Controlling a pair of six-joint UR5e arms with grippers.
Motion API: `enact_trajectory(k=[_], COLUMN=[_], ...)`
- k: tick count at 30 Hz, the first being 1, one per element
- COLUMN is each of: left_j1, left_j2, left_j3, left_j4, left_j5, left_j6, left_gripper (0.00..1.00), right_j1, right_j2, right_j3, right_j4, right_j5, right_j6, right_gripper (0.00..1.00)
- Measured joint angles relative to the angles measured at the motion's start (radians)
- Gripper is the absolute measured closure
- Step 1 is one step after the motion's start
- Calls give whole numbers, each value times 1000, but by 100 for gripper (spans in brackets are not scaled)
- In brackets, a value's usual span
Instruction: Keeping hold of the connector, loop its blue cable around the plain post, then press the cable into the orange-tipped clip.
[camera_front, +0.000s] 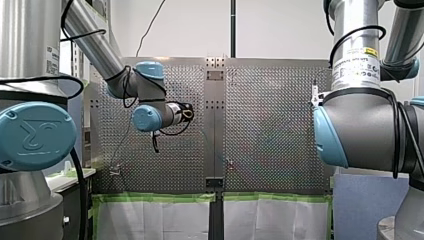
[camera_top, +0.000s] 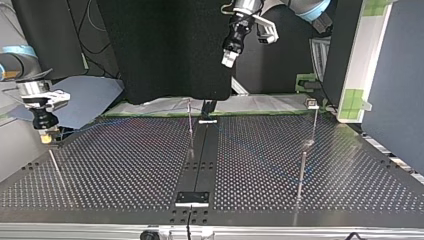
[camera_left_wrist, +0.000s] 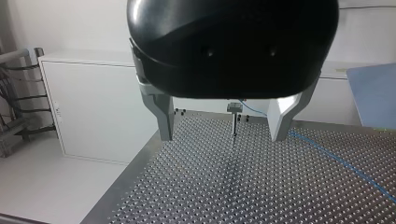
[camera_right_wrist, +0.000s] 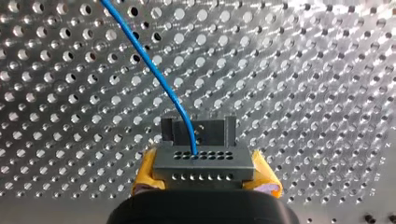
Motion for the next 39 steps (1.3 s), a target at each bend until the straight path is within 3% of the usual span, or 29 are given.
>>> enact_trajectory(k=[16, 22, 24, 39], left_j1=[0, 0, 0, 3], left_j2=[-1, -2, -3, -10], left_j3=[2, 2, 2, 3], left_j4=[0, 0, 0, 0], left_j5=[0, -2, -3, -5], left_j6=[0, 1, 1, 4], left_gripper=[0, 0, 0, 0], right_j1=[-6, -1, 1, 13], right_j2=[20, 52, 54, 56], right_j3=[-18, -34, -36, -53], right_j4=[4, 3, -3, -9], right_j5=[-16, -16, -19, -63], right_j6=[-1, -33, -37, -35], right_gripper=[100, 100, 100, 100])
